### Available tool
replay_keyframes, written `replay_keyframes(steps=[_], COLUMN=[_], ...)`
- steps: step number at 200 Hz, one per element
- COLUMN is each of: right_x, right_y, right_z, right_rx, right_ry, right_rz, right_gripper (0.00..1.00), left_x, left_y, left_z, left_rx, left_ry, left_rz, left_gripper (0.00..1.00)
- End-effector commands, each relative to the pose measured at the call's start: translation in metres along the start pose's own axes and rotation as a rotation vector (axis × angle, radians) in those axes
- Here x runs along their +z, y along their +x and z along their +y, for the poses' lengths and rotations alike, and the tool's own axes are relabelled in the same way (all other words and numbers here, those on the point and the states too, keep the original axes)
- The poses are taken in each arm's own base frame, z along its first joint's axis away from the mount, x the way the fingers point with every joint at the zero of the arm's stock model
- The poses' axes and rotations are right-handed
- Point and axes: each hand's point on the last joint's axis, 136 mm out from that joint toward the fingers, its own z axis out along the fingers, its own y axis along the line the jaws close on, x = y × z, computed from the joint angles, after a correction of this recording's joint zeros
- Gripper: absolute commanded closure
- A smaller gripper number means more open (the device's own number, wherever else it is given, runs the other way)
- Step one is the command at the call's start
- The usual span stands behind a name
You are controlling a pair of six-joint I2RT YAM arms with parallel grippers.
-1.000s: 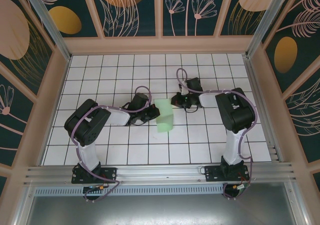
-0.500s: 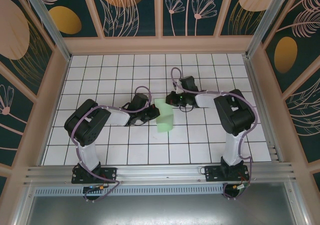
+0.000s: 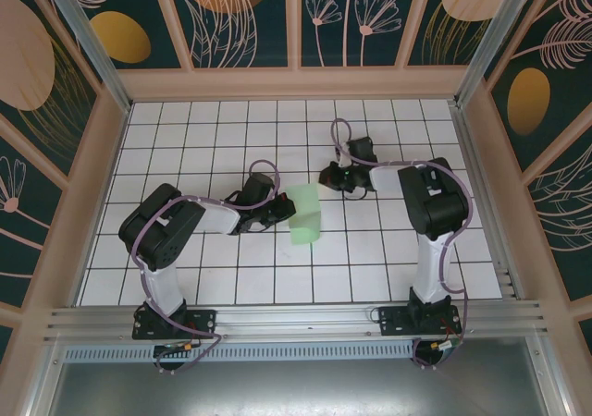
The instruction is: Fold a paper plane with a square sheet of paper (pick it up from the middle)
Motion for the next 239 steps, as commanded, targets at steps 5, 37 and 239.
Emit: replay_keyframes(steps=[5, 37, 239], right_x=[-0.015, -0.034, -0.021], right_y=[-0.02, 0.011, 0.146], right_z=[0.001, 0.028, 0.011], right_rx=[-0.026, -0.037, -0.039], right_ry=[0.026, -0.04, 0.018], right_rz=[-0.055, -0.014, 0.332], right_gripper=[1.0, 1.0, 1.0], left_x=[-0.019, -0.018, -0.017], left_y=[0.082, 0.08, 0.078], left_z=[0.14, 0.137, 0.135], left_rx=[-0.129, -0.126, -0.118], left_ry=[-0.485, -0.473, -0.468], left_rz=[0.21, 0.203, 0.2], left_gripper=[1.0, 1.0, 1.0])
